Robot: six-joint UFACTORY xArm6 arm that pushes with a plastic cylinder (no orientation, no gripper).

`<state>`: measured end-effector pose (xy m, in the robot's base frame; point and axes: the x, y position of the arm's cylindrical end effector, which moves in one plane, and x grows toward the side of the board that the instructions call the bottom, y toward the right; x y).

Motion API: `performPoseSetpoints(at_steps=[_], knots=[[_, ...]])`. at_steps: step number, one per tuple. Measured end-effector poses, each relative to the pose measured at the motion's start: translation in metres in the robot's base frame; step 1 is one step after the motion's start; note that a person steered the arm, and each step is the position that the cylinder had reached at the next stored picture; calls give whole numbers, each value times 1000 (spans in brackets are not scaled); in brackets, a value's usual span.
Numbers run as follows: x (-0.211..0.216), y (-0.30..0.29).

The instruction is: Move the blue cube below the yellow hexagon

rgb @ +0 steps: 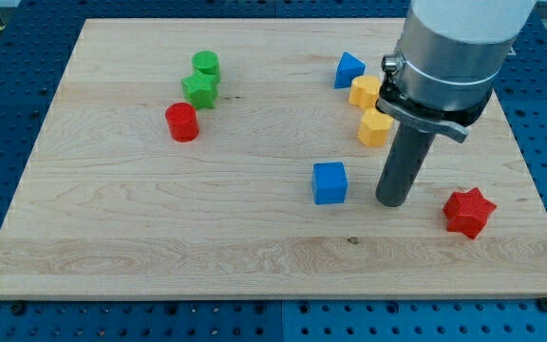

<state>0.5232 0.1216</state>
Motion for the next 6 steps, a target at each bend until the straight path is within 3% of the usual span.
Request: performPoseSetpoints(at_steps=[4, 6], knots=[[16, -88], [19, -168]])
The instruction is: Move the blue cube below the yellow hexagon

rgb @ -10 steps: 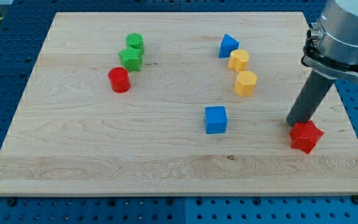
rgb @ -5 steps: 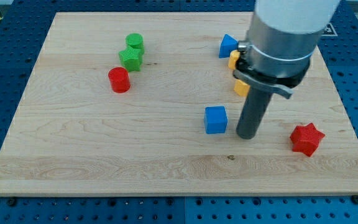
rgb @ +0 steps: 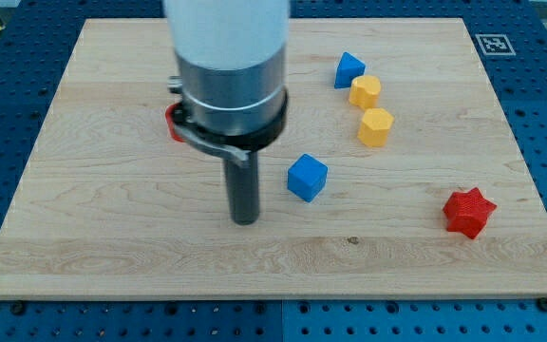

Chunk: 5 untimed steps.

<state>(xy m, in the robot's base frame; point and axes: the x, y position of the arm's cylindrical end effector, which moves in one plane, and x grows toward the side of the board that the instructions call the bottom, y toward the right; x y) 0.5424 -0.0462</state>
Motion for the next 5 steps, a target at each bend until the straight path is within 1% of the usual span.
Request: performPoseSetpoints(at_steps=[1, 2, 3, 5], knots=[[0, -1], [-11, 8], [-31, 31], [-35, 100]])
